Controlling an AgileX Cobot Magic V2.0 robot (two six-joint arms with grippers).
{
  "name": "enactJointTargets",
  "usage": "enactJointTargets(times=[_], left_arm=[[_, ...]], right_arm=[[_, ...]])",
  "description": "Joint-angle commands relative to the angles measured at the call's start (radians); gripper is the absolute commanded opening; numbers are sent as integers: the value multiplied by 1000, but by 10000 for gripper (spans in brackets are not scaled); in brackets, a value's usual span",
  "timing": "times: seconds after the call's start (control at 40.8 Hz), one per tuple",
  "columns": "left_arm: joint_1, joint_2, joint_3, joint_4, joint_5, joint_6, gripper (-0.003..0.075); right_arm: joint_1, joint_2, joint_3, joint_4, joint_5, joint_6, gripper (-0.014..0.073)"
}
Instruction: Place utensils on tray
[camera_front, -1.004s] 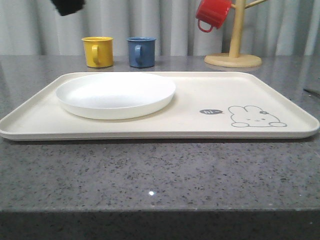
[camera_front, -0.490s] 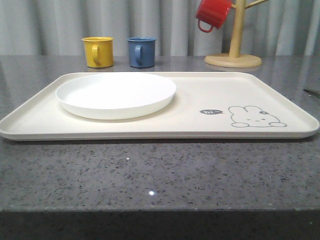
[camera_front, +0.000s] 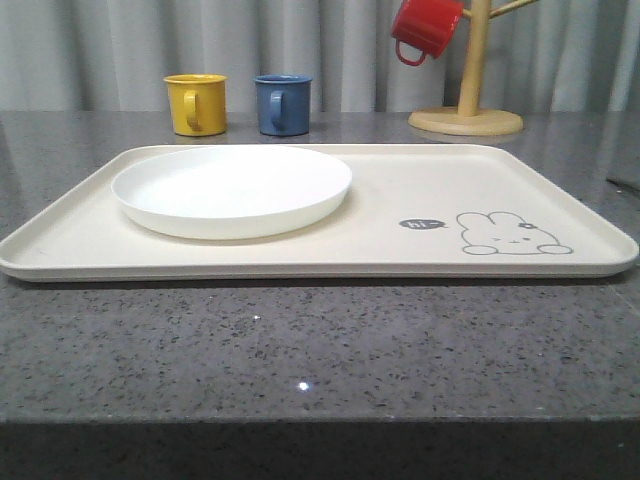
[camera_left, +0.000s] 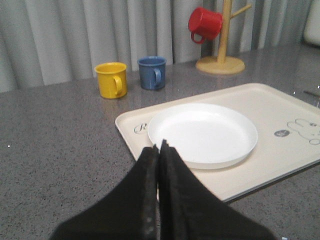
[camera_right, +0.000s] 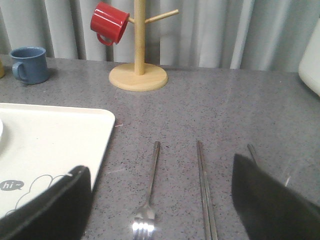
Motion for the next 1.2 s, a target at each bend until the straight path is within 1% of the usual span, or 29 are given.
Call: enactJointTargets(times=[0.0,0.122,1.078,1.176], left_arm=[[3,-68,4,-22,-95,-12,-18],[3,-122,13,-22,-88,-12,-18],[3,-117,13,-22,-80,-12,-18],[3,-117,13,-22,-80,-12,-18]], right_arm=[[-6,18,-35,-1,-75,-9,602],[-6,18,-35,-1,-75,-9,602],[-6,18,-35,0,-82,-9,602],[-6,19,-36,0,-75,-9,579]])
